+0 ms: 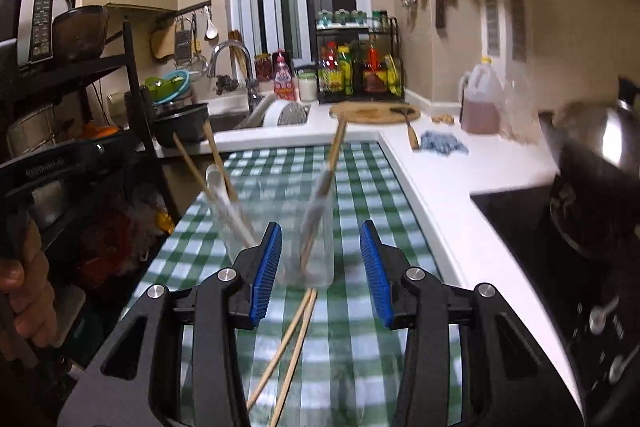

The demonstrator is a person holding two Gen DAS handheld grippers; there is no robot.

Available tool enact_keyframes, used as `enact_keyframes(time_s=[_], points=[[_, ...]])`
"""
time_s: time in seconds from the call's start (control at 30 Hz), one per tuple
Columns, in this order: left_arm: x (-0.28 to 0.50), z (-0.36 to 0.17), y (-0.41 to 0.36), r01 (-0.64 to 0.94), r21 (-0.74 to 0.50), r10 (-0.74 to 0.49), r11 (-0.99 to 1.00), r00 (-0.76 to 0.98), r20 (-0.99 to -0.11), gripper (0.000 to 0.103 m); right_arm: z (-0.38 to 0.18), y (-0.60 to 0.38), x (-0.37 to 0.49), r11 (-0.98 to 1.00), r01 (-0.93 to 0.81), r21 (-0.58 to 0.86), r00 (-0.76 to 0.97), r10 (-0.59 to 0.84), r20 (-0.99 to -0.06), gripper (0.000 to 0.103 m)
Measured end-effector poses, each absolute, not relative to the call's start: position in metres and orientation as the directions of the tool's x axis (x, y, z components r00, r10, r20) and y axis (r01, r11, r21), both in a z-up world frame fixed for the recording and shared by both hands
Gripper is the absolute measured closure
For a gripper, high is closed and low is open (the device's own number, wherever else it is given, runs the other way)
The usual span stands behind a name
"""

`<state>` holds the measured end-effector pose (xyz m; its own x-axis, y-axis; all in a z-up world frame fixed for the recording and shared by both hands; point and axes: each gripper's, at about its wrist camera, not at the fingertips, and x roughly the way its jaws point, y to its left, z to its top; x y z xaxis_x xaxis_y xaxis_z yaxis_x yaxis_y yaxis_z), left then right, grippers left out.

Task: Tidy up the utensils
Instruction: 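Move both open tools back toward the remaining chopsticks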

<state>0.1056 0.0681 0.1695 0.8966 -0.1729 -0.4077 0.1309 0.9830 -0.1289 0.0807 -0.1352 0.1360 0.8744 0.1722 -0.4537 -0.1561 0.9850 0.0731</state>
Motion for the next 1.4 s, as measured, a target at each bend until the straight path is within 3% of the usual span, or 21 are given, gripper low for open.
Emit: enact_keyframes(time_s=[0.13,0.2,0.27,0.47,0.6,1.07,1.17,1.3,1.4], points=[[0.077,0.137,0.072,0.098,-0.122,-0.141,0.988,0.894,-0.424,0.065,0.098,-0.137,0.06,0.987,-0.131,0.092,0.851,0.16,-0.5,0.071],[0.063,0.121,0.074,0.08,-0.145,-0.135,0.986,0.89,-0.434,0.066,0.084,-0.136,0.053,0.987,-0.131,0.091,0.842,0.159,-0.516,0.085],[0.05,0.105,0.076,0.063,-0.145,-0.121,0.987,0.891,-0.438,0.07,0.067,-0.134,0.047,0.987,-0.132,0.097,0.829,0.163,-0.534,0.091],[0.017,0.062,0.079,-0.005,-0.196,-0.094,0.981,0.865,-0.493,0.079,0.022,-0.119,0.031,0.988,-0.132,0.085,0.798,0.157,-0.581,0.09],[0.009,0.052,0.072,-0.001,-0.184,-0.095,0.983,0.853,-0.514,0.079,-0.001,-0.105,0.031,0.981,-0.167,0.096,0.757,0.19,-0.626,0.076],[0.01,0.034,0.07,-0.01,-0.195,-0.1,0.981,0.83,-0.548,0.079,-0.029,-0.095,0.036,0.98,-0.185,0.067,0.713,0.181,-0.677,0.076],[0.01,0.033,0.069,-0.008,-0.19,-0.1,0.982,0.828,-0.552,0.079,-0.029,-0.096,0.034,0.983,-0.182,0.038,0.718,0.159,-0.677,0.079],[0.011,0.025,0.062,0.004,-0.184,-0.109,0.983,0.819,-0.563,0.079,-0.029,-0.104,0.031,0.984,-0.176,0.03,0.722,0.15,-0.675,0.095],[0.012,0.017,0.053,0.034,-0.198,-0.144,0.98,0.807,-0.573,0.079,-0.029,-0.118,0.03,0.988,-0.15,0.043,0.724,0.139,-0.675,0.097]])
